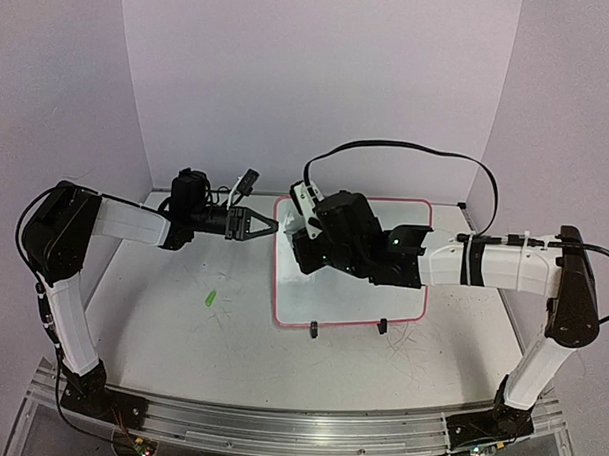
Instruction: Write a sentence on the whiteboard
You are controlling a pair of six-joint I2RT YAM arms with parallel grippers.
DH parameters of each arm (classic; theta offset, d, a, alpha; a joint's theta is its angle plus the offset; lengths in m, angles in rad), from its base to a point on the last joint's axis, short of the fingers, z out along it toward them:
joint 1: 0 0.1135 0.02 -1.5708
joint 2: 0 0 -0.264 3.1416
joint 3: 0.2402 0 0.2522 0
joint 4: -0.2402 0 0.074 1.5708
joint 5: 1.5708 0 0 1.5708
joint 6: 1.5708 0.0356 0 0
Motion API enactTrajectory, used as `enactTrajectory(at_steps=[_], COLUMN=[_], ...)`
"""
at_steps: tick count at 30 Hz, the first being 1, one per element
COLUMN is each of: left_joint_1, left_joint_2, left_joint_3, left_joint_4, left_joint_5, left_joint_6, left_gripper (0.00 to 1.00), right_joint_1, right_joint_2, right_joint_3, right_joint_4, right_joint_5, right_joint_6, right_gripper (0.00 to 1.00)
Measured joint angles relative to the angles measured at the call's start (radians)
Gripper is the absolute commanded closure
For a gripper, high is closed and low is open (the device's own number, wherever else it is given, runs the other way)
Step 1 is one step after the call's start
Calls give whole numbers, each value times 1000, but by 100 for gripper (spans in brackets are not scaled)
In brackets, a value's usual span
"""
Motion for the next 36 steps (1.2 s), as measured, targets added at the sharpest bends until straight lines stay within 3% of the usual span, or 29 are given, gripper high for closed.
enactTrajectory(at_steps=[14, 36], left_joint_1=[0, 2], left_joint_2=[0, -4], left_joint_3=[-9, -20], left_joint_4=[4, 13], left_joint_5=[-8, -14], left_joint_6=[2, 13], left_gripper=[100, 100], right_joint_1=[-3, -32], right_joint_2=[-104, -38], right_joint_3=[-60, -18], right_joint_4=[65, 90], right_joint_5=[0, 10], right_joint_6=[5, -6], right_gripper=[100, 100])
